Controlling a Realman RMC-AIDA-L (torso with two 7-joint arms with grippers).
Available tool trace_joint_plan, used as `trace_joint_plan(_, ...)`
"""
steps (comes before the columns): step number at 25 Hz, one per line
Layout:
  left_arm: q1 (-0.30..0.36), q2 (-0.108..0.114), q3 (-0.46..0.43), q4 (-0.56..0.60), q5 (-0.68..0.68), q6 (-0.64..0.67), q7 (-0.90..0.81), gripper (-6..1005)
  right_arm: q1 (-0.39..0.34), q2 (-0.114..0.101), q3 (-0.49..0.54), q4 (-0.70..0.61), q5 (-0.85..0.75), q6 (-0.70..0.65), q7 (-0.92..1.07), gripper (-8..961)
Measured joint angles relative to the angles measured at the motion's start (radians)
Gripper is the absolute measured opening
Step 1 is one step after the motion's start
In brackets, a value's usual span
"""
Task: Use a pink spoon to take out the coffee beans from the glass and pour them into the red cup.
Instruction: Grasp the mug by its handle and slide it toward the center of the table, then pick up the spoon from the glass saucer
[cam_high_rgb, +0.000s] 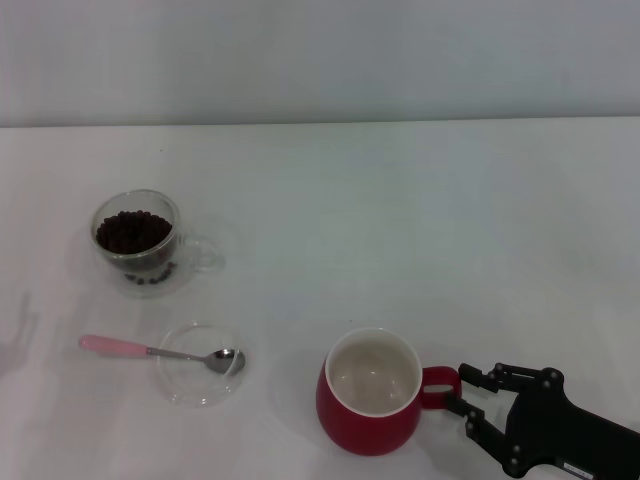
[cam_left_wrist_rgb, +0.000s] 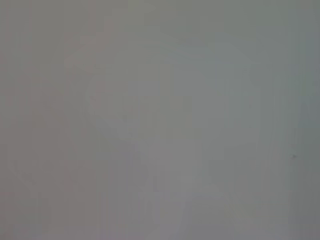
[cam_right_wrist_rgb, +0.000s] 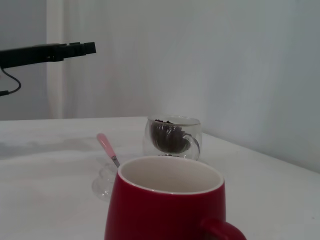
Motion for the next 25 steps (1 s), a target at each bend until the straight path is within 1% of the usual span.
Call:
trace_joint_plan(2, 0.001, 0.0, 0.0, -0.001, 0.0, 0.0, 0.0, 767, 0.0, 0.0, 0.0, 0.0, 0.0, 0.0, -0.001, 306)
trace_joint_plan(7, 0.003, 0.0, 0.0, -0.002, 0.0, 0.001, -0.001, 767, -0.002, -0.008, -0.001, 0.007, -0.001, -0.012, -0.002, 386)
trace_joint_plan(10, 0.005, 0.0, 0.0, -0.004, 0.0, 0.003, -0.003, 767, -0.012, -0.018, 0.0, 0.01, -0.001, -0.053, -0.003, 434)
trace_joint_plan(13, 0.006, 0.0, 0.001, -0.005, 0.002, 0.007, -0.017, 766, -0.024, -0.036, 0.004, 0.035, -0.001, -0.132, -0.003, 497)
trace_joint_plan(15, 0.007, 0.0, 0.002, -0.006, 0.005, 0.009, -0.055, 766, -0.025, -0.054, 0.009, 0.065, 0.003, -0.197, -0.003, 558)
trace_joint_plan(18, 0.014, 0.0, 0.003, -0.006, 0.007, 0.016, -0.173, 766, -0.024, -0.095, 0.036, 0.117, 0.024, -0.331, -0.001, 649)
trace_joint_plan(19, 0.017, 0.0, 0.003, -0.006, 0.007, 0.019, -0.221, 766, -0.024, -0.107, 0.051, 0.129, 0.031, -0.367, -0.001, 653)
trace_joint_plan(21, 0.024, 0.0, 0.004, -0.006, 0.014, 0.023, -0.324, 767, -0.024, -0.136, 0.114, 0.144, 0.045, -0.449, -0.003, 661)
trace_joint_plan(22, 0.028, -0.001, 0.005, -0.008, 0.024, 0.024, -0.412, 767, -0.024, -0.148, 0.147, 0.145, 0.049, -0.477, -0.006, 665)
trace_joint_plan(23, 0.03, -0.001, 0.007, -0.013, 0.036, 0.024, -0.479, 767, -0.023, -0.157, 0.184, 0.143, 0.052, -0.499, -0.009, 669)
trace_joint_plan(24, 0.03, -0.001, 0.007, -0.013, 0.036, 0.024, -0.479, 767, -0.022, -0.164, 0.218, 0.142, 0.053, -0.513, -0.012, 668)
trace_joint_plan(25, 0.032, -0.001, 0.02, -0.026, 0.058, 0.022, -0.595, 767, -0.018, -0.169, 0.261, 0.14, 0.053, -0.525, -0.019, 666)
